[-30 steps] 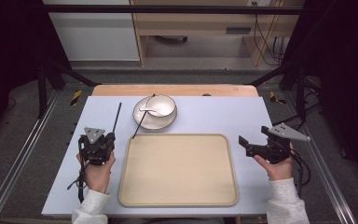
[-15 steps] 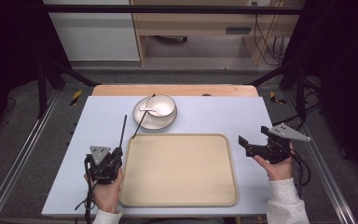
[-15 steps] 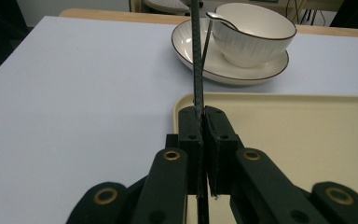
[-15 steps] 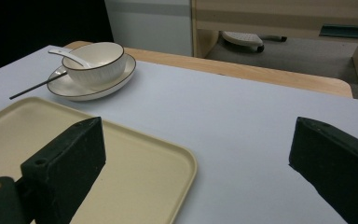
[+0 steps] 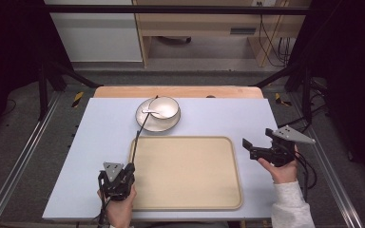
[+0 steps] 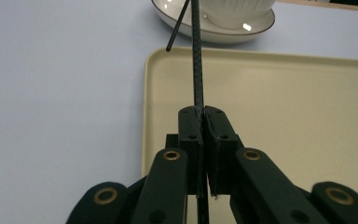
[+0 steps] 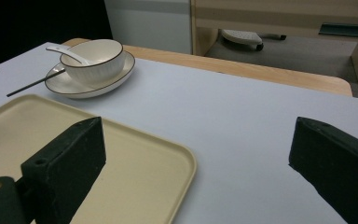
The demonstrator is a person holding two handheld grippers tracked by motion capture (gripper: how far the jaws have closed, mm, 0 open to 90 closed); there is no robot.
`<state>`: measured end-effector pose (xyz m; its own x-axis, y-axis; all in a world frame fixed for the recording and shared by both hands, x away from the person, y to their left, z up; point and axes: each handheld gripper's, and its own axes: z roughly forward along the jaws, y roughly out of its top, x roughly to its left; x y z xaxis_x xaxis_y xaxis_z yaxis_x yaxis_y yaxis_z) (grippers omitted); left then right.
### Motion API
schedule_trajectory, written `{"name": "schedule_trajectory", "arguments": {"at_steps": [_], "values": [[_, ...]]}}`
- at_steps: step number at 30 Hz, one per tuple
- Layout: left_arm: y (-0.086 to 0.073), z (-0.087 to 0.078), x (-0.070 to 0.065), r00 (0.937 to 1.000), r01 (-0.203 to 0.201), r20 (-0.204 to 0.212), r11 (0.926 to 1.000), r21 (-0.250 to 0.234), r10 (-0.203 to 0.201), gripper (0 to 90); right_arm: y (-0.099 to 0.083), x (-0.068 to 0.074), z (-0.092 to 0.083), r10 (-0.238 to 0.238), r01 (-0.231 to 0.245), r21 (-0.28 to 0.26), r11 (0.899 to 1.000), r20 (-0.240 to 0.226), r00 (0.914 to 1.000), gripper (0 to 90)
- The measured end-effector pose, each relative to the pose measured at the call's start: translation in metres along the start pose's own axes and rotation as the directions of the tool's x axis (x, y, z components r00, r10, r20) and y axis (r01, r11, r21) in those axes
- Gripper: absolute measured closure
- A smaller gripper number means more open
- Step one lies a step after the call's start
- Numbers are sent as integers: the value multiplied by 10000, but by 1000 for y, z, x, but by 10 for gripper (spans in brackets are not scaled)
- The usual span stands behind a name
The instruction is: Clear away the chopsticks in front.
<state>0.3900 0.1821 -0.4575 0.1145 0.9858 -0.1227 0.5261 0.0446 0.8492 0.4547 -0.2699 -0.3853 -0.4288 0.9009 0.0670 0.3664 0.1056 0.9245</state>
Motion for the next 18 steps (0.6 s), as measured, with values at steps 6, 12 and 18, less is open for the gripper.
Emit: {"name": "schedule_trajectory", "arguments": {"at_steps": [6, 12, 18], "values": [[-6, 9, -1, 10000, 9, -36, 9994, 350, -8, 859, -1, 2, 3, -48, 48, 112, 9999, 9, 10000, 41], [-9, 19, 0, 10000, 10, -60, 9973, 733, -5, 859, -1, 2, 3, -79, 79, 106, 9999, 1, 10000, 41], [-12, 26, -2, 9998, -104, -149, 9935, 1133, 121, 858, -1, 2, 3, -77, 77, 107, 9999, -9, 10000, 42]]}}
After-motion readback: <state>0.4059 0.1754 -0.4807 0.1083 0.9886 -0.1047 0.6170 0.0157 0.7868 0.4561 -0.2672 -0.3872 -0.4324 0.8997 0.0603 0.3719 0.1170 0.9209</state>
